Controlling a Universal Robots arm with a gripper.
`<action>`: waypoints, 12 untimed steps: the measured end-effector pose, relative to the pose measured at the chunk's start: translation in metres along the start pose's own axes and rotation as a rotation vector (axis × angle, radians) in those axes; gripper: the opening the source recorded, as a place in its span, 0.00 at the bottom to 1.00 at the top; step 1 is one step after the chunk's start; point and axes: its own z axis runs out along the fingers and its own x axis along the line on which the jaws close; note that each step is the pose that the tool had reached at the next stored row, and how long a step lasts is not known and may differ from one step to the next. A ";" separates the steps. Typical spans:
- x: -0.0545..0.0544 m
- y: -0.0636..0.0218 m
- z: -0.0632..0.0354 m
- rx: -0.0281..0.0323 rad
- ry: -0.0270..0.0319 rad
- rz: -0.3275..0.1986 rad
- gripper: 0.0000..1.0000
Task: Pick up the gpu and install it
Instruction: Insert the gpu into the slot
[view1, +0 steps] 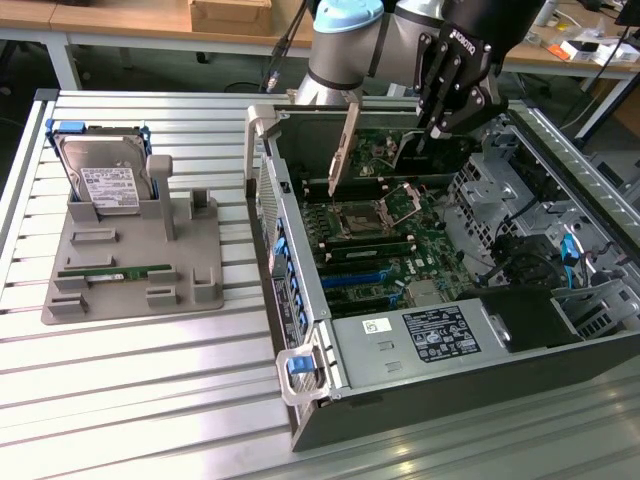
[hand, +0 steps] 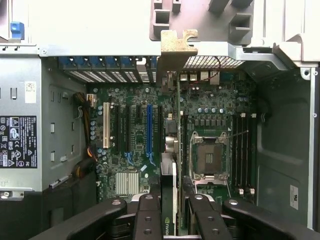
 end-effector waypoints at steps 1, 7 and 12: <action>0.000 0.0000 0.0003 0.0000 0.0000 0.000 0.26; 0.000 -0.0003 0.0064 0.0001 -0.0001 0.000 0.26; 0.000 -0.0006 0.0097 0.0000 0.0000 0.000 0.26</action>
